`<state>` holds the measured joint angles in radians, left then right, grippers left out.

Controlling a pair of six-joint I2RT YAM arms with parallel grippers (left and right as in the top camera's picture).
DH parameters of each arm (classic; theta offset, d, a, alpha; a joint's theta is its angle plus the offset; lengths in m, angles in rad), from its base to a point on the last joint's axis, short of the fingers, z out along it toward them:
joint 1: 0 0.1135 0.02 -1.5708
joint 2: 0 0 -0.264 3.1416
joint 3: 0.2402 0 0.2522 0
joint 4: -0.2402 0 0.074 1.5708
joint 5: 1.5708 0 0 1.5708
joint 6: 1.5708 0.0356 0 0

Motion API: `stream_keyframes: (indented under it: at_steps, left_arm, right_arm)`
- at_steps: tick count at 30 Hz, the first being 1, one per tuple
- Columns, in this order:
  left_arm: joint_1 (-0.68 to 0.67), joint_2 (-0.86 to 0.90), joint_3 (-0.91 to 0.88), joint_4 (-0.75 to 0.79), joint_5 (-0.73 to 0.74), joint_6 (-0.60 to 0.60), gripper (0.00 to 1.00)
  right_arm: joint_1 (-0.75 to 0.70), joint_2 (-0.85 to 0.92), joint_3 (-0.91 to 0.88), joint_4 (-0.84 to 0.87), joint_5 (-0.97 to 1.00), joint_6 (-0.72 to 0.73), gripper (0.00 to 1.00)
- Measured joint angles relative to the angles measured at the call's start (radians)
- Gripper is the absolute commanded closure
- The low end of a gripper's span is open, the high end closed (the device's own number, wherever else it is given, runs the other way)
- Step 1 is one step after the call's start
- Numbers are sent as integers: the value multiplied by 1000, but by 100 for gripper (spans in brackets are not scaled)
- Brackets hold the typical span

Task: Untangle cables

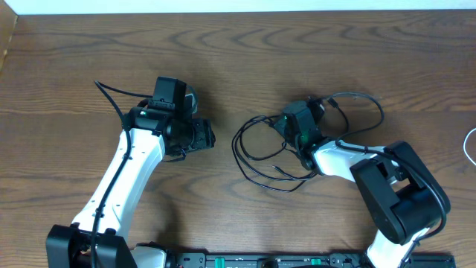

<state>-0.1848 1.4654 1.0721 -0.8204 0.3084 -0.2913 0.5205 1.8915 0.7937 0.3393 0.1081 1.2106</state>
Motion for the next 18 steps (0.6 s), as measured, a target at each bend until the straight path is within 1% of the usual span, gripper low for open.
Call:
stream_keyframes:
  at_steps: [2, 6, 9, 11, 12, 14, 16, 18]
  left_arm:
    - [0, 0, 0, 0, 0, 0, 34]
    - [0, 0, 0, 0, 6, 0, 33]
    - [0, 0, 0, 2, 27, 0, 33]
    - [-1, 3, 0, 3, 34, 0, 33]
    - [-5, 6, 0, 6, 34, 0, 33]
    - [-35, 19, 0, 19, 35, 0, 33]
    - [-54, 24, 0, 34, 36, 0, 32]
    - [-74, 25, 0, 49, 38, 0, 26]
  right_arm:
    - [0, 2, -2, 41, -40, -92, 99]
    - [-10, -17, -2, 47, -129, -215, 99]
    - [-34, -114, -4, 32, -191, -306, 99]
    - [-56, -281, -3, 2, -218, -390, 99]
    - [-61, -328, -2, -21, -221, -413, 99]
    - [-79, -484, 4, -104, -233, -478, 99]
    - [-84, -539, 8, -195, -233, -496, 99]
    - [-85, -564, 8, -329, -236, -515, 98]
